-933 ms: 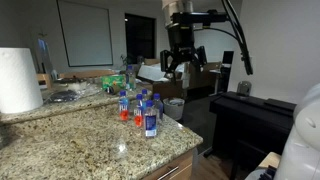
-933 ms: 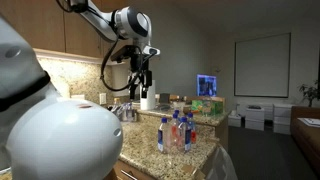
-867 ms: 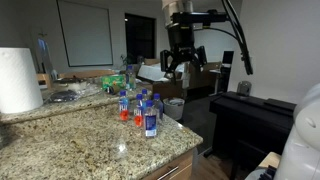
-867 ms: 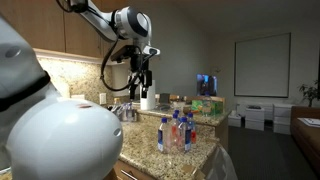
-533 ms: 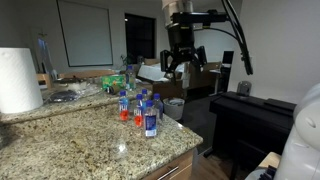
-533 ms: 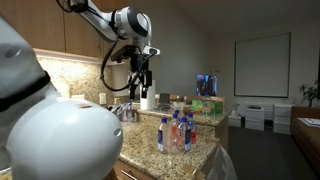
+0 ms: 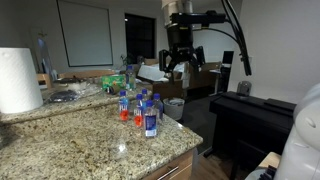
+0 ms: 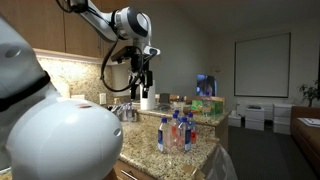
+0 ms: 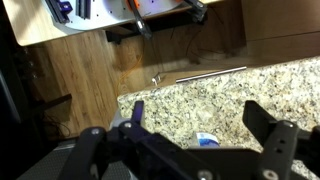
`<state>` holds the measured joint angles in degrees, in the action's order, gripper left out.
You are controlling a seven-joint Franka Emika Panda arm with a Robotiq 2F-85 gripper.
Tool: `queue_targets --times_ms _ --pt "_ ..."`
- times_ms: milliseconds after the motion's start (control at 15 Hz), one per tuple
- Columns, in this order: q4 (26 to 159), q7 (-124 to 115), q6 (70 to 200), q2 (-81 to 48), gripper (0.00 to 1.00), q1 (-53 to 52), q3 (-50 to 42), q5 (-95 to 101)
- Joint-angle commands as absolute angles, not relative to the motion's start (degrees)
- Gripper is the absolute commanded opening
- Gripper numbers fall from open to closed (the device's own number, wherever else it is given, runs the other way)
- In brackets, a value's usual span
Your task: Put the bottles in the plastic bag on the right
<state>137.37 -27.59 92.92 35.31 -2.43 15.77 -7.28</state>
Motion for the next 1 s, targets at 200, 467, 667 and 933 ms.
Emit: queue_targets --times_ms 200,467,667,933 --pt "138.66 -29.16 110.63 28.63 1.00 -2.79 16.44 -9.38" --pt "137.48 -28.97 122.53 20.93 1.00 -2.40 16.71 -6.24" --pt "138.34 -28.05 121.89 21.67 1.00 -3.64 15.31 -6.83" --pt "136.50 -28.33 122.65 18.42 1.00 -3.15 14.86 -6.62"
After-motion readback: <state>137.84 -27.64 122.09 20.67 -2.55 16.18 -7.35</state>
